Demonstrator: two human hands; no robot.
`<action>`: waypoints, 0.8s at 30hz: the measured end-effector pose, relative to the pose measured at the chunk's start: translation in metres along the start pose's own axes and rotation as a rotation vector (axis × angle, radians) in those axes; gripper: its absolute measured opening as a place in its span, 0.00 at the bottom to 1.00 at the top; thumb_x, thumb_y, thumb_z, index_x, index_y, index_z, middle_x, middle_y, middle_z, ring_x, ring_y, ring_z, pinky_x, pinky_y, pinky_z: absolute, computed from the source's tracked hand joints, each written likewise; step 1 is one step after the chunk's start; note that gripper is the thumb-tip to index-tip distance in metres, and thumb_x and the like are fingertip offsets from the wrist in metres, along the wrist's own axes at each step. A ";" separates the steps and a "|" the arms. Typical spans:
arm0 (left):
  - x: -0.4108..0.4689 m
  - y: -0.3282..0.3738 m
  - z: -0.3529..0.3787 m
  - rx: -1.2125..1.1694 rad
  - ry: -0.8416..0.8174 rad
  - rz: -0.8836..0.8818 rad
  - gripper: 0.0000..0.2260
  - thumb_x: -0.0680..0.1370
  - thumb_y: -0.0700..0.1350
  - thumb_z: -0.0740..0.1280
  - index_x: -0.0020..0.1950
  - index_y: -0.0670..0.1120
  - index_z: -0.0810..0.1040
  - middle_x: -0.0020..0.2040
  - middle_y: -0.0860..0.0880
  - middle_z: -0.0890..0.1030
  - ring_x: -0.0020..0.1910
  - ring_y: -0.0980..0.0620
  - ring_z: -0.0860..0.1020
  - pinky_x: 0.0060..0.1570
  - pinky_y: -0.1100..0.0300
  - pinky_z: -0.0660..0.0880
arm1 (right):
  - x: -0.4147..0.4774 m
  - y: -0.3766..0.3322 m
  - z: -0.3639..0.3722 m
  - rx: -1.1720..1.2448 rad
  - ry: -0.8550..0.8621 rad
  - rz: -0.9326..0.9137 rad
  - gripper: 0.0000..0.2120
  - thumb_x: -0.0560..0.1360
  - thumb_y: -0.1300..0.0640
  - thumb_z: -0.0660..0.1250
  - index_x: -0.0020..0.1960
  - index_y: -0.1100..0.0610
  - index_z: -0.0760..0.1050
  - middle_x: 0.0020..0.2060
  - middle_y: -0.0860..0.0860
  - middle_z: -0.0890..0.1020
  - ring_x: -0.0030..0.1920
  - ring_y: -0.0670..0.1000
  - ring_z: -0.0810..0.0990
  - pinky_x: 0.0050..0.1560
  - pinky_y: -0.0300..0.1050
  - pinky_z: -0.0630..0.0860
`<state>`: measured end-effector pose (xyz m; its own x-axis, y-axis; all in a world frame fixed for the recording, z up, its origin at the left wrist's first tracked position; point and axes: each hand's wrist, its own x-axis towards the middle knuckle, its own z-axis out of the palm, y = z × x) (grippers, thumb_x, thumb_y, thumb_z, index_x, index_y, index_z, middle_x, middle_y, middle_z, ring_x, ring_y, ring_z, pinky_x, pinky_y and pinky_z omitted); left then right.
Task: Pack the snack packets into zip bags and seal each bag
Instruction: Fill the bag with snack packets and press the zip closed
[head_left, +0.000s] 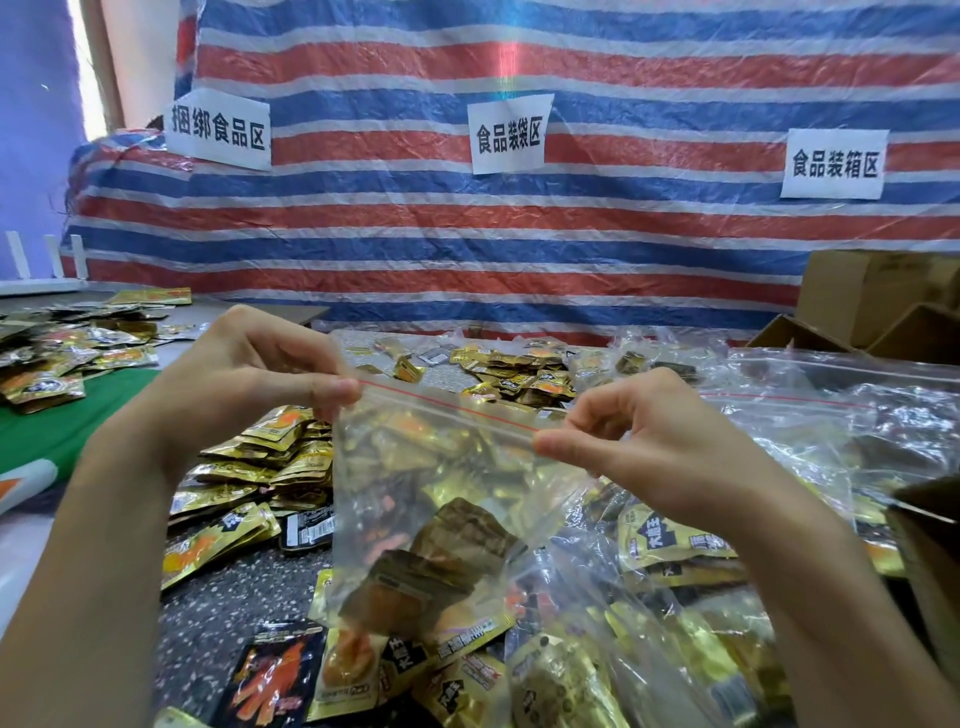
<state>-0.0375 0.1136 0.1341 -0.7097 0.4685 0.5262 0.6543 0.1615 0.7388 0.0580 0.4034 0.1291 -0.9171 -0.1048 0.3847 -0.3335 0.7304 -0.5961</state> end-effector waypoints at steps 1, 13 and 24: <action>0.000 0.000 0.000 0.007 0.000 -0.001 0.04 0.69 0.42 0.74 0.35 0.42 0.85 0.34 0.39 0.81 0.36 0.46 0.79 0.45 0.53 0.75 | 0.000 0.001 -0.001 -0.005 -0.001 -0.003 0.25 0.67 0.36 0.70 0.35 0.59 0.80 0.30 0.56 0.79 0.28 0.44 0.72 0.30 0.36 0.69; -0.001 0.002 -0.005 0.024 -0.017 0.012 0.06 0.69 0.42 0.73 0.35 0.41 0.85 0.34 0.37 0.80 0.35 0.47 0.77 0.38 0.64 0.76 | -0.001 -0.001 -0.001 0.037 -0.035 -0.080 0.22 0.68 0.36 0.67 0.35 0.57 0.76 0.26 0.59 0.74 0.28 0.57 0.67 0.29 0.42 0.66; -0.003 -0.003 -0.015 0.023 0.032 0.044 0.05 0.70 0.39 0.72 0.35 0.39 0.84 0.32 0.36 0.79 0.33 0.47 0.77 0.36 0.66 0.76 | -0.008 0.001 -0.016 -0.008 -0.040 -0.095 0.05 0.76 0.50 0.70 0.41 0.45 0.80 0.37 0.49 0.80 0.38 0.55 0.79 0.38 0.51 0.78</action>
<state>-0.0411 0.0991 0.1366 -0.6880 0.4474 0.5715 0.6907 0.1618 0.7048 0.0679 0.4156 0.1365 -0.8895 -0.2002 0.4107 -0.4176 0.7210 -0.5530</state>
